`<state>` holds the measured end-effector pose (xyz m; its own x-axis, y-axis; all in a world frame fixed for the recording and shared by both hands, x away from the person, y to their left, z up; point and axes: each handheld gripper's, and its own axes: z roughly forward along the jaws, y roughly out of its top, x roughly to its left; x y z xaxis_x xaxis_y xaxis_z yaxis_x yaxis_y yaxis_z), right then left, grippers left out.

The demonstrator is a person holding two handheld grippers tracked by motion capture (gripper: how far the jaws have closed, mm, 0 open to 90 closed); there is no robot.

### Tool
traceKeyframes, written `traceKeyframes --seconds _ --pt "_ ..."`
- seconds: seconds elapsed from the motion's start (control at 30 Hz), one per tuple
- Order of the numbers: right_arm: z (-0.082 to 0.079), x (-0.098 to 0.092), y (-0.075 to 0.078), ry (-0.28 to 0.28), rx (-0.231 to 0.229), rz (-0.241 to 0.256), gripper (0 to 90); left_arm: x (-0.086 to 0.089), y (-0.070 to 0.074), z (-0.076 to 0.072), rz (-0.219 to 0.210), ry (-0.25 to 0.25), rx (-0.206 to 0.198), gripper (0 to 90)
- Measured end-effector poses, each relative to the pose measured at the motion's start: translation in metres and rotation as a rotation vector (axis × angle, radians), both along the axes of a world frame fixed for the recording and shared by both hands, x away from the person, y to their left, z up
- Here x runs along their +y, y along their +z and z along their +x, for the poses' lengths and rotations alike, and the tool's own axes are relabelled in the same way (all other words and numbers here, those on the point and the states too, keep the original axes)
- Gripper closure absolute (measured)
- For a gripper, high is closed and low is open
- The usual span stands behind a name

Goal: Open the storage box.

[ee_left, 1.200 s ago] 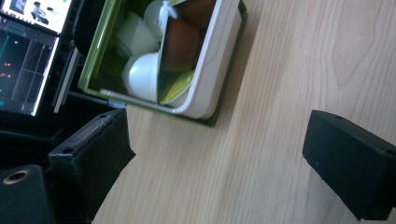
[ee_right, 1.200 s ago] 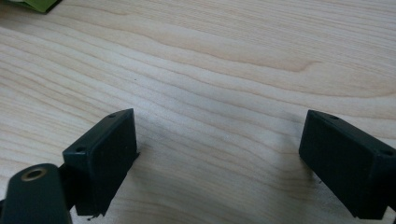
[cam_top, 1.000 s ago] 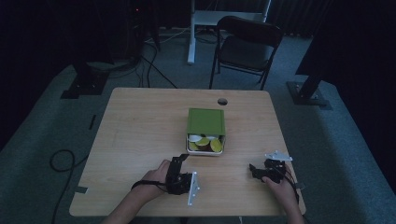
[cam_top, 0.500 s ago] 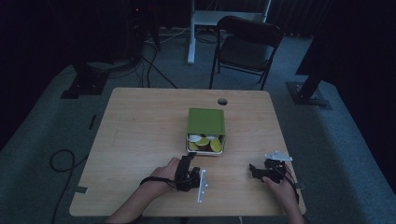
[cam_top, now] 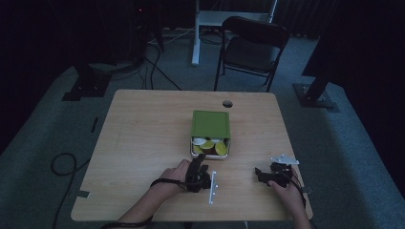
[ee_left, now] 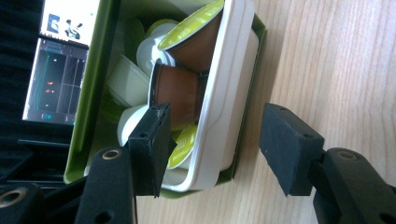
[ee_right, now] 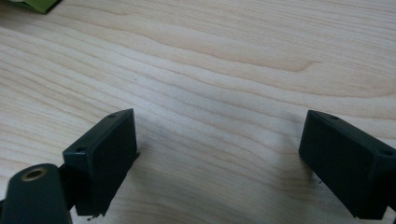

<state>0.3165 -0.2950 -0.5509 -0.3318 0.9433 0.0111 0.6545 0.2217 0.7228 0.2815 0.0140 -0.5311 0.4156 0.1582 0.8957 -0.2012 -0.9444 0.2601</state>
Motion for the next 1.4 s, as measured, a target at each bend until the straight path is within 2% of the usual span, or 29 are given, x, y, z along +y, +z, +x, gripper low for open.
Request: traceKeyframes --seconds 0.13,0.27,0.33,0.37,0.43,0.57,0.6,0.87,1.0,1.17,1.4 --pt "0.0 0.0 0.0 0.0 0.0 0.0 10.9 -0.006 -0.004 0.003 0.016 -0.002 0.008 50.9" --pt "0.0 0.0 0.0 0.001 0.0 0.0 10.9 -0.01 -0.008 0.005 0.023 0.017 -0.009 51.1" --pt "0.0 0.0 0.0 -0.001 0.002 0.006 10.9 -0.012 -0.01 0.007 0.044 0.018 -0.01 54.0" --pt "0.0 -0.001 0.0 0.005 0.001 0.0 10.9 -0.012 -0.011 0.008 0.056 0.025 -0.024 54.0" --pt "0.0 -0.001 0.0 0.007 0.002 0.001 10.9 -0.014 -0.011 0.011 0.057 0.055 -0.016 56.9" --pt "0.0 -0.001 0.0 0.009 0.001 -0.001 10.9 -0.016 -0.012 0.013 0.074 0.053 -0.032 57.1" --pt "0.0 -0.001 0.0 0.009 0.001 0.0 10.9 -0.016 -0.012 0.014 0.08 0.056 -0.034 59.7" --pt "0.0 -0.001 0.0 0.008 0.001 -0.001 10.9 -0.02 -0.02 0.018 0.128 0.066 -0.056 60.1" --pt "0.0 -0.001 0.0 0.009 0.001 -0.001 10.9 -0.02 -0.019 0.021 0.122 0.074 -0.059 63.1" --pt "0.0 -0.001 0.0 0.008 0.0 -0.001 10.9 -0.021 -0.02 0.022 0.122 0.08 -0.082 68.9" --pt "0.0 -0.001 0.0 0.008 0.001 0.0 10.9 -0.021 -0.021 0.023 0.141 0.078 -0.09 69.9"
